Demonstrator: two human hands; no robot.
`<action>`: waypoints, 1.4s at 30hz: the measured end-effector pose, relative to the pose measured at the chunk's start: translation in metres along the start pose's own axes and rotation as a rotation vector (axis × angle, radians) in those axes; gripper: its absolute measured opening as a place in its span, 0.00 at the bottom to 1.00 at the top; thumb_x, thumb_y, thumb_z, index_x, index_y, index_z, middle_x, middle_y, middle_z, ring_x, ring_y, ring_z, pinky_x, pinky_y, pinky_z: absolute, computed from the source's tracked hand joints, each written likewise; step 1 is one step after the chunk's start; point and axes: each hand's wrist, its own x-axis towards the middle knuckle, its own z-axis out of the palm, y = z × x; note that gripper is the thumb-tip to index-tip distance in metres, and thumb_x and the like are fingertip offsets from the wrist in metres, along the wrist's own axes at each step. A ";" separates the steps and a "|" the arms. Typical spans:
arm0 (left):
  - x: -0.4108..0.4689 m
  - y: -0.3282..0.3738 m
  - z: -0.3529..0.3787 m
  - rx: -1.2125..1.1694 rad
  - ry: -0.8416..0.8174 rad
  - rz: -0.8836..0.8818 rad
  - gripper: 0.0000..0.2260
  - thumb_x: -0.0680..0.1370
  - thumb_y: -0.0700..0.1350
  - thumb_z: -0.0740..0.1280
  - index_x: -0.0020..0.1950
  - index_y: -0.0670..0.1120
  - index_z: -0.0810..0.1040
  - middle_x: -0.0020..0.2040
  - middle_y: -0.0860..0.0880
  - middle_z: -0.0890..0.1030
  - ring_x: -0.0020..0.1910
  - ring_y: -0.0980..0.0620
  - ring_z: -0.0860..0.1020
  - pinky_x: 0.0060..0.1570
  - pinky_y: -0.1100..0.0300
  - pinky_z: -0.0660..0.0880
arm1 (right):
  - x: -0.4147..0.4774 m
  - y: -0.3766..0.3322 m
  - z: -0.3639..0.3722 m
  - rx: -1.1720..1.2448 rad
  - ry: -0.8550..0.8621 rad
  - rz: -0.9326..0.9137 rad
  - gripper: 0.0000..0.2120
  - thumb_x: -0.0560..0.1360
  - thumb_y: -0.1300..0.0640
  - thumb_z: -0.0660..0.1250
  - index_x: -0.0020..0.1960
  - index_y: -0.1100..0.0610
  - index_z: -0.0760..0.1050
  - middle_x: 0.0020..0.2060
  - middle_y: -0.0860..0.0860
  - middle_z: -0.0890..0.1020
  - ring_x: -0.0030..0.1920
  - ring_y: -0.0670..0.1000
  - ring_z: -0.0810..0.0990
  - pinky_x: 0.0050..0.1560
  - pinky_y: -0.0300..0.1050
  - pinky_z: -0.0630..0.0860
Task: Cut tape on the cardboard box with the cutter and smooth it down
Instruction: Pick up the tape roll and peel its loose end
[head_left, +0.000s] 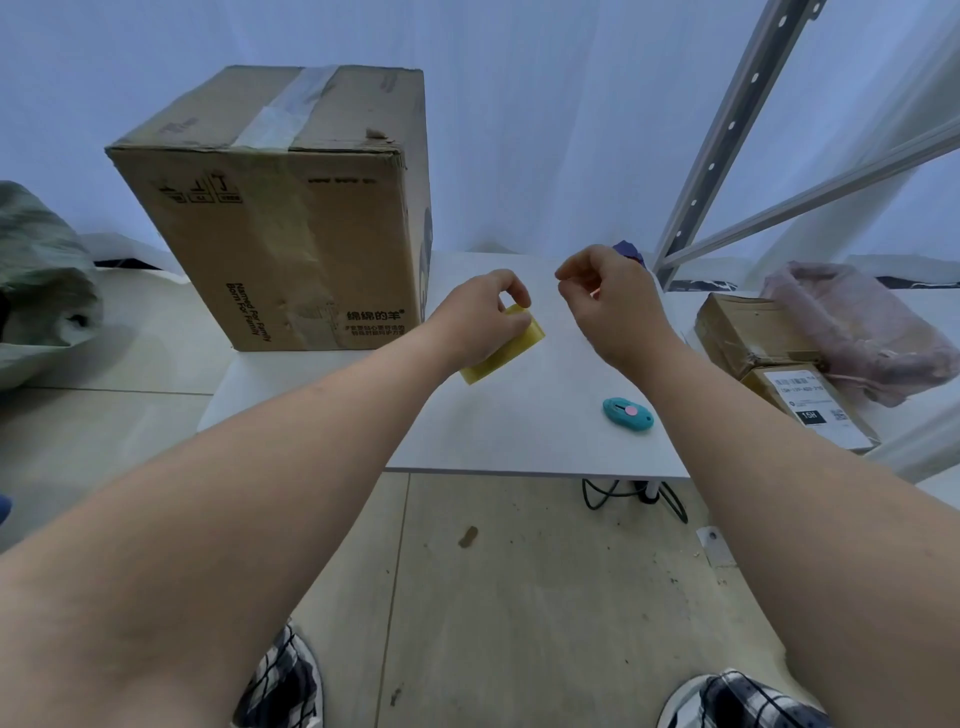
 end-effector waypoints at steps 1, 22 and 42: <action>0.000 -0.001 -0.001 0.013 -0.003 -0.003 0.09 0.78 0.47 0.63 0.58 0.51 0.74 0.48 0.49 0.74 0.46 0.47 0.73 0.42 0.56 0.71 | 0.000 0.000 0.000 0.050 -0.008 0.048 0.07 0.76 0.62 0.61 0.51 0.58 0.76 0.40 0.47 0.79 0.39 0.42 0.76 0.39 0.26 0.72; 0.003 0.001 -0.014 0.160 0.060 0.091 0.09 0.76 0.47 0.67 0.55 0.49 0.77 0.57 0.49 0.66 0.49 0.50 0.71 0.48 0.61 0.70 | -0.001 -0.004 -0.001 -0.139 -0.238 -0.018 0.10 0.75 0.56 0.67 0.52 0.60 0.81 0.48 0.55 0.82 0.47 0.49 0.77 0.50 0.44 0.73; 0.000 0.007 -0.008 0.078 0.068 0.153 0.11 0.78 0.41 0.63 0.59 0.49 0.76 0.55 0.50 0.66 0.47 0.53 0.68 0.49 0.64 0.64 | 0.007 -0.018 -0.007 0.152 -0.175 0.048 0.05 0.73 0.64 0.66 0.47 0.57 0.75 0.37 0.57 0.82 0.39 0.52 0.80 0.45 0.46 0.77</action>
